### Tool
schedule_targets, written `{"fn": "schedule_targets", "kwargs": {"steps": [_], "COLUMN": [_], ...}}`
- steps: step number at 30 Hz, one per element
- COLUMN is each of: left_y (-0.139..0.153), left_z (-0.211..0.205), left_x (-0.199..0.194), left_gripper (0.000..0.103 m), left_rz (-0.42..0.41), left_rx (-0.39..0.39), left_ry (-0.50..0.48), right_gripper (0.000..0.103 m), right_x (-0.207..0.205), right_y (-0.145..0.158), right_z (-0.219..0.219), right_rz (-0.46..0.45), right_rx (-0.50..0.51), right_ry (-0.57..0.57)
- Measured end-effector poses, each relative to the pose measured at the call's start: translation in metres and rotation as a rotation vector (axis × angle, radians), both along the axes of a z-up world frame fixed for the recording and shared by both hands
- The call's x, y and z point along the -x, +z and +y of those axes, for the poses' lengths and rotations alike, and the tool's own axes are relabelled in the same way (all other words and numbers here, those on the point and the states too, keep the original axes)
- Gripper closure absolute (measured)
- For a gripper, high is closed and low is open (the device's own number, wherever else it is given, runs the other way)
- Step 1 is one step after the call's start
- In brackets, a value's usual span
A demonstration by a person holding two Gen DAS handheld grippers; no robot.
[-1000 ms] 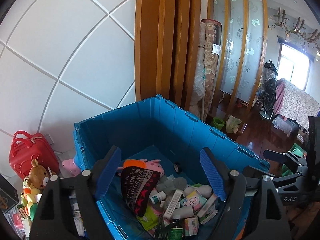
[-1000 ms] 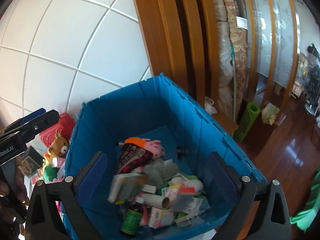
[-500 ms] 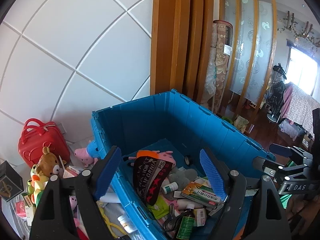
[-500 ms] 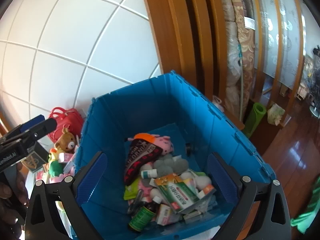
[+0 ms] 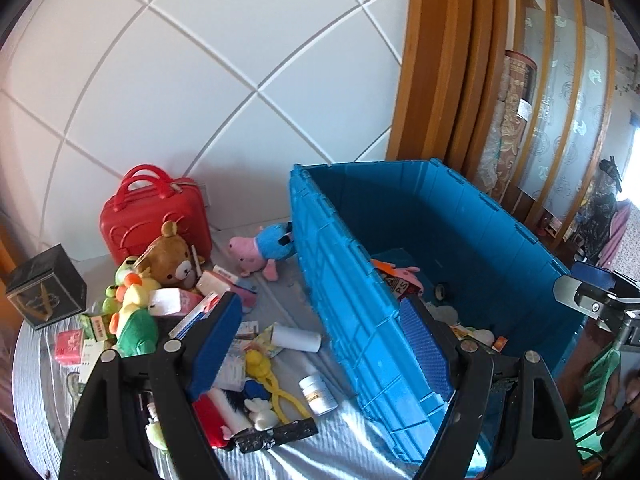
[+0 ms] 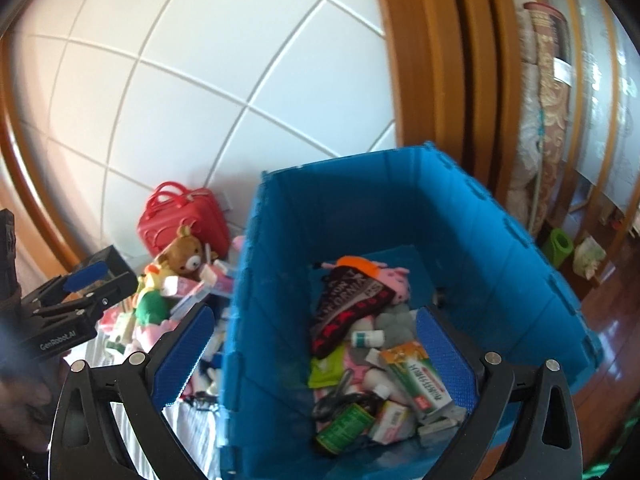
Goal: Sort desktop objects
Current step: 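Open both tools to drop the white boxes into the blue crate, then move both tools back over the pile on the table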
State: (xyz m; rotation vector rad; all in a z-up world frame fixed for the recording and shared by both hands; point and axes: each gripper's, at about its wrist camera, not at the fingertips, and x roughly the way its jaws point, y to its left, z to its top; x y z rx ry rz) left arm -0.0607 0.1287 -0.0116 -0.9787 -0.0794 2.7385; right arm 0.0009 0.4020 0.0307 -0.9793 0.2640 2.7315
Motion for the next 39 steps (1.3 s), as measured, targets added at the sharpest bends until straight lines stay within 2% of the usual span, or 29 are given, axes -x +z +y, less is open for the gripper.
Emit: {"fn": "schedule_targets", "kwargs": {"steps": [7, 14, 22, 27, 33, 39], "left_y": [-0.023, -0.048, -0.106, -0.154, -0.204, -0.254], "left_z": [-0.077, -0.132, -0.174, -0.188, -0.19, -0.19], "left_x": [-0.022, -0.038, -0.037, -0.025, -0.002, 0.025], "left_gripper": [0.023, 0.023, 0.023, 0.023, 0.023, 0.023], "left_rz": [-0.043, -0.082, -0.181, -0.257, -0.314, -0.382], "left_rx": [-0.01, -0.006, 0.006, 0.01, 0.0, -0.017], "left_ry": [0.126, 0.197, 0.235, 0.232, 0.217, 0.218], "right_gripper": [0.0, 0.001, 0.0, 0.001, 0.0, 0.001], "right_x": [0.023, 0.043, 0.061, 0.073, 0.085, 0.103], "right_y": [-0.008, -0.027, -0.074, -0.121, -0.205, -0.295], "right_z": [-0.062, -0.119, -0.177, -0.201, -0.217, -0.216], "right_rz": [-0.029, -0.07, -0.146, -0.212, -0.333, -0.463], "right_rx": [-0.007, -0.003, -0.015, -0.015, 0.0, -0.094], "right_ry": [0.106, 0.196, 0.286, 0.314, 0.33, 0.362]}}
